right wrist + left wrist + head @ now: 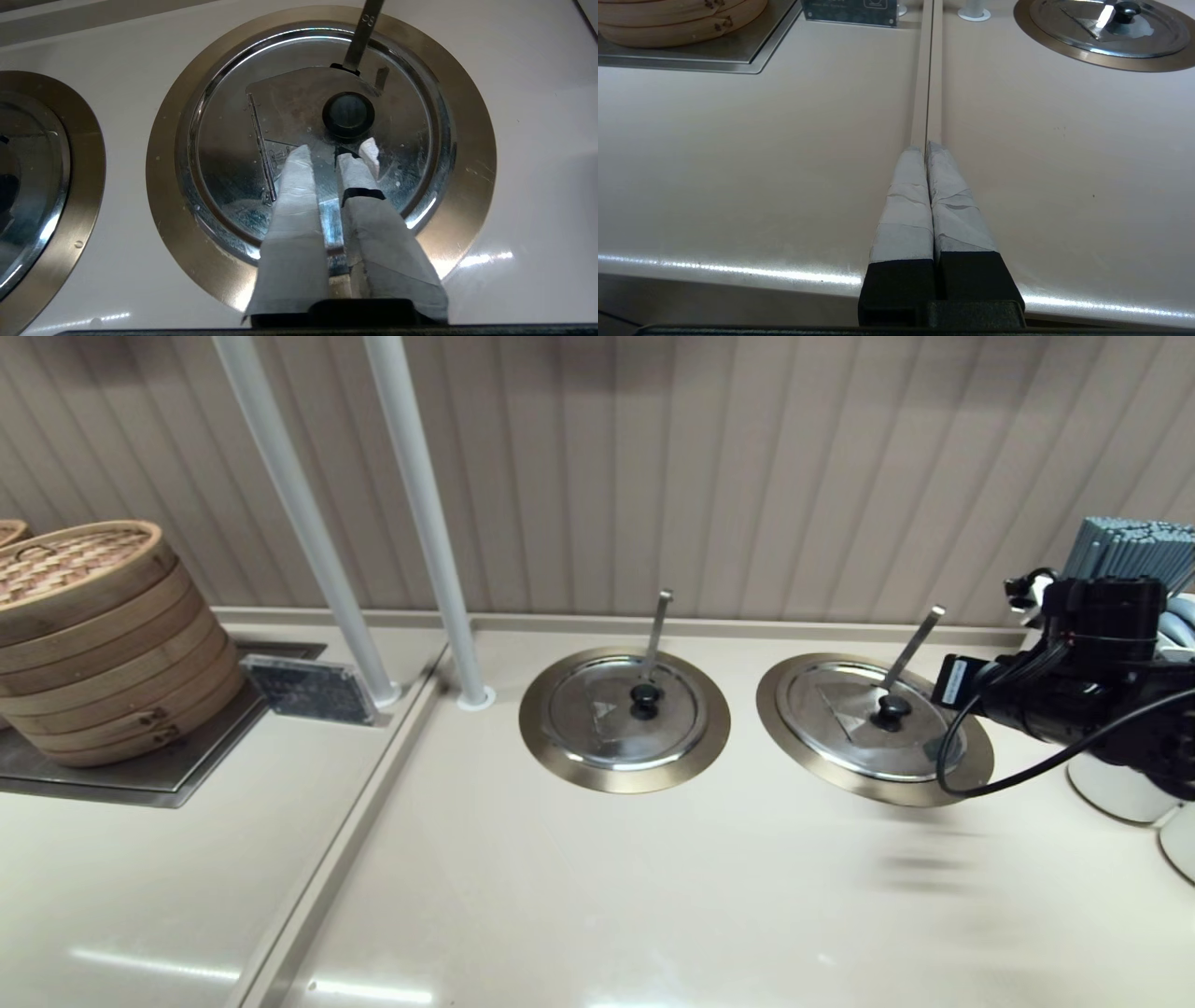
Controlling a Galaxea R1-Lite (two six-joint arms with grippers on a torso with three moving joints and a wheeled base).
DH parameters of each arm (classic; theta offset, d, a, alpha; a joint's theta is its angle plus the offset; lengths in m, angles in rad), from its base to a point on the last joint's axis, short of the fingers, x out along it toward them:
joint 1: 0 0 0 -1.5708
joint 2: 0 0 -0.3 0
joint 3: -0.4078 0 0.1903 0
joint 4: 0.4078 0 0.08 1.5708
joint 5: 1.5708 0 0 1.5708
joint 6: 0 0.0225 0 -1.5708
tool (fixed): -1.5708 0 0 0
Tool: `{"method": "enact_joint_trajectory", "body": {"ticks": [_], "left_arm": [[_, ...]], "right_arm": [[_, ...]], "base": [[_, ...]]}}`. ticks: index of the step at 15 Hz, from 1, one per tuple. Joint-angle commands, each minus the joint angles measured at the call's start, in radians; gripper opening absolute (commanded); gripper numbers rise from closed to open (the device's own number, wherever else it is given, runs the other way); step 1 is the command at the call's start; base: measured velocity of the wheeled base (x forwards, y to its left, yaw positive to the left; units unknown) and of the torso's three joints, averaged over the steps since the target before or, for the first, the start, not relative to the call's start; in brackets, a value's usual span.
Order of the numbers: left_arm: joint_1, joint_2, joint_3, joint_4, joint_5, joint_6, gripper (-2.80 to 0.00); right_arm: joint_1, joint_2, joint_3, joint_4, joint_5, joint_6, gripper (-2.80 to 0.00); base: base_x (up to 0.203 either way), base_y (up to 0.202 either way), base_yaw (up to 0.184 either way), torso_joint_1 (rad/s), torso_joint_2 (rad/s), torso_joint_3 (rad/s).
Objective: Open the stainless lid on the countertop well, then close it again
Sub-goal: Open the lid
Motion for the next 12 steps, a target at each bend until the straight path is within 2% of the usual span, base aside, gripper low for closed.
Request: {"method": "enact_joint_trajectory", "body": {"ticks": [1, 3, 7, 10, 12], "left_arm": [[0.0, 0.0, 0.0, 0.0, 0.0, 0.0, -2.8], [0.0, 0.0, 0.0, 0.0, 0.0, 0.0, -2.8], [0.0, 0.0, 0.0, 0.0, 0.0, 0.0, -2.8], [0.0, 0.0, 0.0, 0.0, 0.0, 0.0, -2.8], [0.0, 0.0, 0.0, 0.0, 0.0, 0.0, -2.8]], "right_arm": [[0.019, 0.147, 0.077, -0.323, -0.015, -0.07, 0.0], [0.034, 0.231, 0.135, -0.554, -0.047, -0.15, 0.0], [0.041, 0.326, 0.16, -0.614, -0.093, -0.159, 0.0], [0.039, 0.407, 0.177, -0.761, -0.11, -0.16, 0.0], [0.027, 0.424, 0.159, -0.79, -0.121, -0.16, 0.0]], "base": [[0.0, 0.0, 0.0, 0.0, 0.0, 0.0], [0.0, 0.0, 0.0, 0.0, 0.0, 0.0], [0.0, 0.0, 0.0, 0.0, 0.0, 0.0], [0.0, 0.0, 0.0, 0.0, 0.0, 0.0], [0.0, 0.0, 0.0, 0.0, 0.0, 0.0]]}}
